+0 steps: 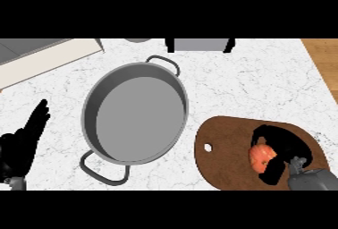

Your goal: Pick the squash from the cutting board and place it in the pot

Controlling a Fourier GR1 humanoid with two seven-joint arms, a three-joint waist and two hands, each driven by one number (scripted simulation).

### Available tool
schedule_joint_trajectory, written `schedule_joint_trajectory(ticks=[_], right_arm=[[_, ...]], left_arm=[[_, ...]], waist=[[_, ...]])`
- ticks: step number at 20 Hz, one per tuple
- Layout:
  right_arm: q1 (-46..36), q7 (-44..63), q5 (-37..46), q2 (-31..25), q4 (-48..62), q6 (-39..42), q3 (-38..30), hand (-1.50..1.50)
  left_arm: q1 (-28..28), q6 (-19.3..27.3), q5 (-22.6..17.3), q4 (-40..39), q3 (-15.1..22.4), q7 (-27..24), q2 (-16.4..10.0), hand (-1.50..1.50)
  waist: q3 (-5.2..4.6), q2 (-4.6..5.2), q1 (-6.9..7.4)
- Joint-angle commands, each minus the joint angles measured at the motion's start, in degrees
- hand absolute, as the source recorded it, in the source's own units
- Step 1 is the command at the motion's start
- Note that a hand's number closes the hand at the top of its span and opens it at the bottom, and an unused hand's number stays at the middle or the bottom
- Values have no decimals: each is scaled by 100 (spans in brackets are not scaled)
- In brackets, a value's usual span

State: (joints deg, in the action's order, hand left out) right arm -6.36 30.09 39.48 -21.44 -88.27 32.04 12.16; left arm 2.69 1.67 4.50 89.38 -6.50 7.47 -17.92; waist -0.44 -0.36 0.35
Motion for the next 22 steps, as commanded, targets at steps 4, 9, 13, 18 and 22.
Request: schedule_joint_trajectory(ticks=[4, 9, 13, 18, 22], right_arm=[[-966, 1057, 752, 2087, -308, -557, 2110, 150], [-1671, 2194, 1019, 2127, -23, -1313, 3149, 150], [-2470, 3077, 1369, 2138, -92, -1840, 3736, 150], [-3563, 3912, 2185, 2141, -211, -2273, 3949, 150], [-4109, 4408, 2332, 2141, -204, -2640, 4006, 150]], left_arm=[[-316, -148, 67, 0, 272, -27, 42, 0], [-423, -237, 89, -106, 397, 48, 72, 0], [-584, -171, 120, -197, 440, 119, 163, 0], [-550, -112, 184, -306, 394, 104, 140, 0], [-693, -204, 153, -363, 361, 137, 55, 0]], waist=[[13, 57, 710], [16, 56, 784], [11, 10, 711], [1, -82, 660], [10, -39, 653]])
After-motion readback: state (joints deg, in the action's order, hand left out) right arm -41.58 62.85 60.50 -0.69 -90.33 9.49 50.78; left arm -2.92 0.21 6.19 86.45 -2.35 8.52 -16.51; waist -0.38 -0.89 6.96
